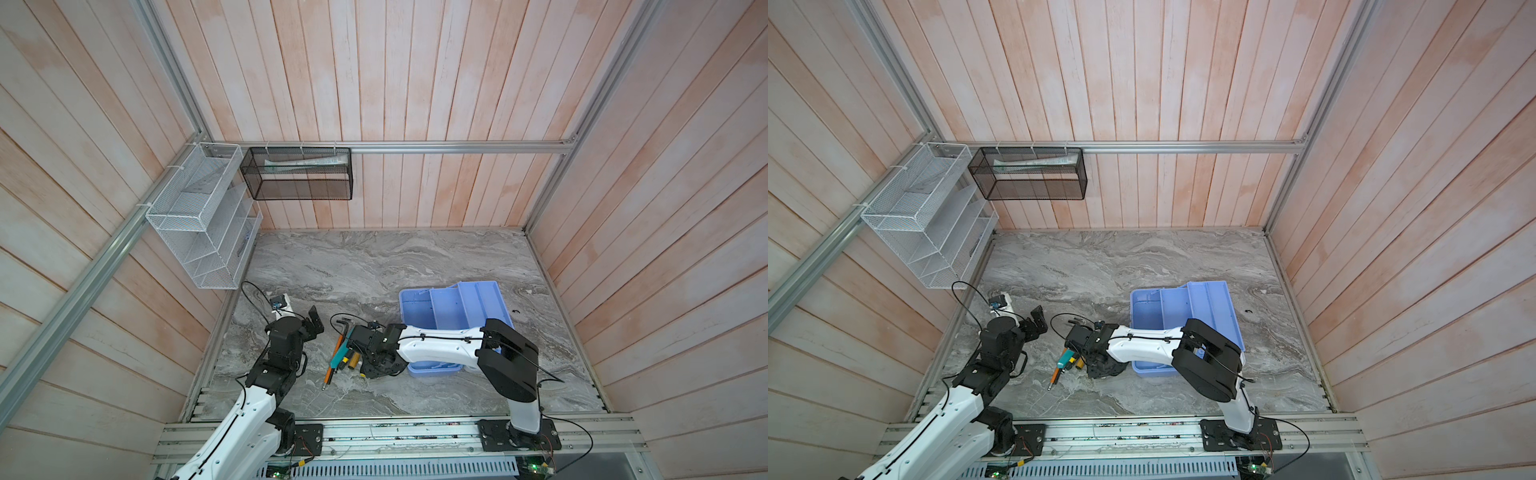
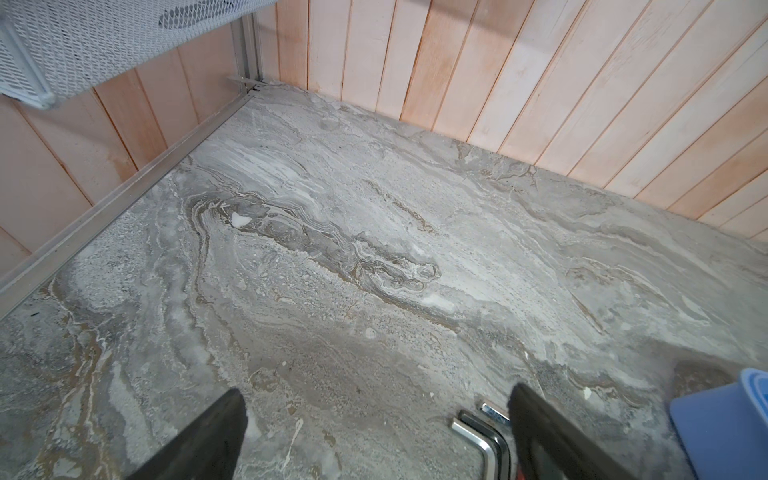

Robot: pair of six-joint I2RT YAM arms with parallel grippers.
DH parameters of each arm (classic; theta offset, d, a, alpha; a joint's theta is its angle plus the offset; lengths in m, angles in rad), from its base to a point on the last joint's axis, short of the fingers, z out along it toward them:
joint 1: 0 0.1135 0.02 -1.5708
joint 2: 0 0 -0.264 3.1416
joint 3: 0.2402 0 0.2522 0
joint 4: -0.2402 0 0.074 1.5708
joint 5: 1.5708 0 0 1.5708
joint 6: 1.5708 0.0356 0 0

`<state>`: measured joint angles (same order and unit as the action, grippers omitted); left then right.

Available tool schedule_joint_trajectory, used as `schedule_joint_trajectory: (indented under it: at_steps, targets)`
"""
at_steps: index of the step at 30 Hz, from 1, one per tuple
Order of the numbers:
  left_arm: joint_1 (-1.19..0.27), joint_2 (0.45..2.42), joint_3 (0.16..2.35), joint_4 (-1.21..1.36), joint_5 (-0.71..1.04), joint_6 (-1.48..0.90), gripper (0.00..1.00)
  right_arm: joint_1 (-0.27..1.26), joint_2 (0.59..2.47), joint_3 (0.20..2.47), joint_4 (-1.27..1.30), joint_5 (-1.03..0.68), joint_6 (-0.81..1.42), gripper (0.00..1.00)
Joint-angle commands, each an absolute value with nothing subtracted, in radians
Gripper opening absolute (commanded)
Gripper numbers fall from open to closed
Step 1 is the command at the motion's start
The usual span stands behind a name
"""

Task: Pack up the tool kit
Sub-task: 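Lower the right gripper onto the clear-handled screwdriver and grasp it, then carry the clear-handled screwdriver into the open blue box with the right gripper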

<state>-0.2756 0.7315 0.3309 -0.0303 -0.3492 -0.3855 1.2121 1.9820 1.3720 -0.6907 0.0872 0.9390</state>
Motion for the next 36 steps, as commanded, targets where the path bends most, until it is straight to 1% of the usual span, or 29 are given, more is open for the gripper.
schedule_joint_trajectory:
  at_steps: [1, 6, 12, 14, 18, 23, 25, 29, 31, 36]
  targets:
    - [-0.272, 0.715, 0.332, -0.029, -0.362, -0.39, 1.0, 1.208, 2.004, 1.413, -0.745, 0.129, 0.94, 0.36]
    - [-0.272, 0.725, 0.334, -0.027, -0.358, -0.388, 1.0, 1.19, 2.006, 1.408, -0.744, 0.15, 0.94, 0.36]
    - [-0.271, 0.733, 0.339, -0.026, -0.355, -0.386, 1.0, 1.184, 2.068, 1.457, -0.777, 0.155, 0.942, 0.35]
    - [-0.272, 0.732, 0.338, -0.026, -0.354, -0.385, 1.0, 1.184, 2.08, 1.472, -0.79, 0.155, 0.943, 0.33]
    - [-0.271, 0.723, 0.334, -0.027, -0.354, -0.386, 1.0, 1.181, 2.09, 1.482, -0.822, 0.154, 0.963, 0.24]
    - [-0.272, 0.727, 0.335, -0.026, -0.353, -0.384, 1.0, 1.181, 2.073, 1.471, -0.813, 0.155, 0.993, 0.1]
    - [-0.271, 0.733, 0.337, -0.024, -0.351, -0.384, 1.0, 1.181, 2.058, 1.48, -0.816, 0.162, 0.998, 0.07]
    - [-0.272, 0.736, 0.339, -0.02, -0.339, -0.379, 1.0, 1.176, 2.021, 1.509, -0.843, 0.197, 0.992, 0.04]
    - [-0.272, 0.733, 0.333, -0.012, -0.325, -0.371, 1.0, 1.171, 2.002, 1.518, -0.857, 0.212, 0.982, 0.0]
    - [-0.271, 0.754, 0.342, -0.012, -0.325, -0.371, 1.0, 1.161, 1.934, 1.533, -0.898, 0.251, 0.946, 0.0]
